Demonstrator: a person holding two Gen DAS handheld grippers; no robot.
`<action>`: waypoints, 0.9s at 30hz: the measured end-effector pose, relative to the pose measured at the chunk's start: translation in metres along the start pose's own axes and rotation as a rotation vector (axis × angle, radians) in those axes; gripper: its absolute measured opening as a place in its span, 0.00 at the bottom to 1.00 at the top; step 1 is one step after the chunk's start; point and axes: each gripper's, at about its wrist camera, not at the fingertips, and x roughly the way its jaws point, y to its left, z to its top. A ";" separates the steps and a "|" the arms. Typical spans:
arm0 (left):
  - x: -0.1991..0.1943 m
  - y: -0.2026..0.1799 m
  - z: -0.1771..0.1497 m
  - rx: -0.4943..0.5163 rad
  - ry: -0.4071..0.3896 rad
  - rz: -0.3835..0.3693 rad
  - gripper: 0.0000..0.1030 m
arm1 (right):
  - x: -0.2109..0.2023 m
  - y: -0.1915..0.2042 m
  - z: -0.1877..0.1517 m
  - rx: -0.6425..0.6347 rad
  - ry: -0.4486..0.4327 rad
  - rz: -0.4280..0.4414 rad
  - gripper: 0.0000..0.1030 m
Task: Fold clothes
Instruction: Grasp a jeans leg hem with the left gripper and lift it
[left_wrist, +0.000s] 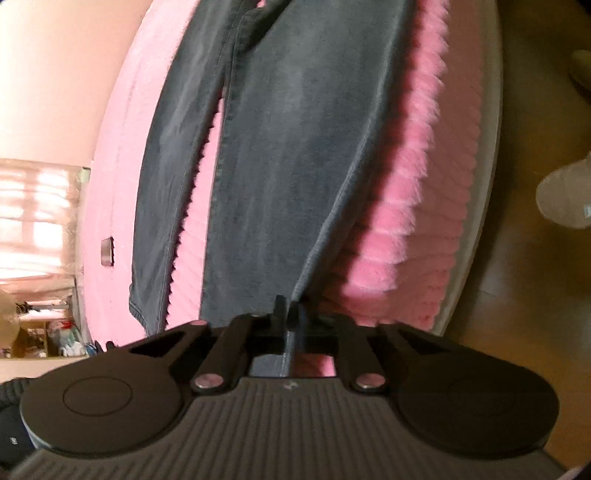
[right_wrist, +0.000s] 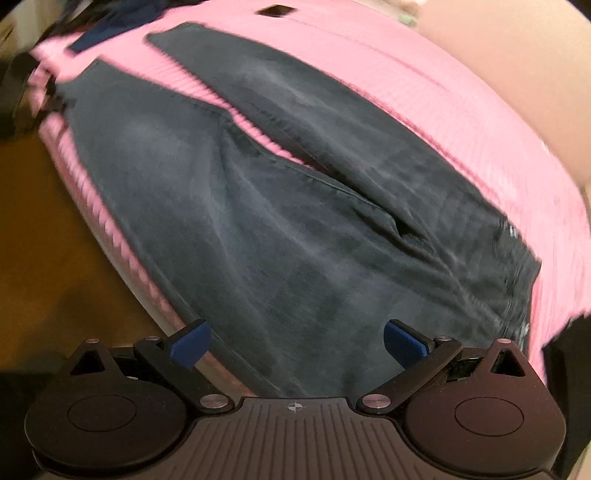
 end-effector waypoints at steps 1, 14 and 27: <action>-0.003 0.008 0.002 -0.033 0.005 -0.011 0.04 | 0.000 0.003 -0.005 -0.044 -0.014 -0.012 0.99; -0.029 0.101 0.019 -0.401 0.082 -0.145 0.04 | 0.043 0.030 -0.092 -0.230 -0.121 -0.185 0.67; -0.042 0.101 0.040 -0.352 0.156 -0.084 0.04 | 0.033 -0.104 -0.207 -0.368 0.115 -0.356 0.35</action>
